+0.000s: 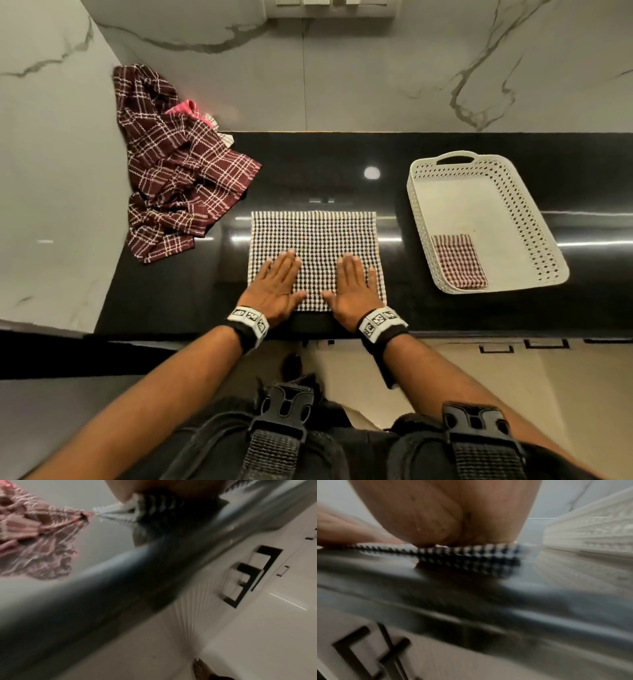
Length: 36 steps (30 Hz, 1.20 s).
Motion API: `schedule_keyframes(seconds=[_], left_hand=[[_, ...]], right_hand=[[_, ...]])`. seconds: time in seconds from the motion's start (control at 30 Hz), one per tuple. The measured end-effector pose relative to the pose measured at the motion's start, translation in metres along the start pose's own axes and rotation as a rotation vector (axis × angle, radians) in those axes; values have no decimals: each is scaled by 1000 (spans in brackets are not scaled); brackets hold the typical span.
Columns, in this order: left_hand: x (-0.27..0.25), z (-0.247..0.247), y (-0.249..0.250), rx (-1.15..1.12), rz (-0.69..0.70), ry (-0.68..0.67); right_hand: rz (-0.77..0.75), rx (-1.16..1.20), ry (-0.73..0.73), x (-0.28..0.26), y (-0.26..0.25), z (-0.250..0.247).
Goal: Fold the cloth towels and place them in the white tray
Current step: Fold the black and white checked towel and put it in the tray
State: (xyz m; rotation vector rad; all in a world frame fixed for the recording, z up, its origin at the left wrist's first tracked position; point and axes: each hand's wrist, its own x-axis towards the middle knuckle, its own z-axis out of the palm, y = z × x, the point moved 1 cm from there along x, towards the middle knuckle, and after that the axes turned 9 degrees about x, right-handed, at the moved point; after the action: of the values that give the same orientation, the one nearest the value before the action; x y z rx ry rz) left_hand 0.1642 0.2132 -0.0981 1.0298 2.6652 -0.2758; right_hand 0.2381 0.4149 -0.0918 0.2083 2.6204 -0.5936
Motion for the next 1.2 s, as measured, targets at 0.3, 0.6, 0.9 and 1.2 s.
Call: schedule_keyframes(seconds=[0.3,0.6,0.9,1.2], left_hand=[[-72,41,-22,-24,-25,80],[-121,47,-23,-304,31,269],[-87,-22,-46,-630,-399,327],[-33,-16,-41,-455,-594,129]], right_hand=[[-122,-74,42,-56,61,12],[-258,71,199,-101,81,32],[43,745,441,-69,58,-33],[345,452,393,-14,30,-33]])
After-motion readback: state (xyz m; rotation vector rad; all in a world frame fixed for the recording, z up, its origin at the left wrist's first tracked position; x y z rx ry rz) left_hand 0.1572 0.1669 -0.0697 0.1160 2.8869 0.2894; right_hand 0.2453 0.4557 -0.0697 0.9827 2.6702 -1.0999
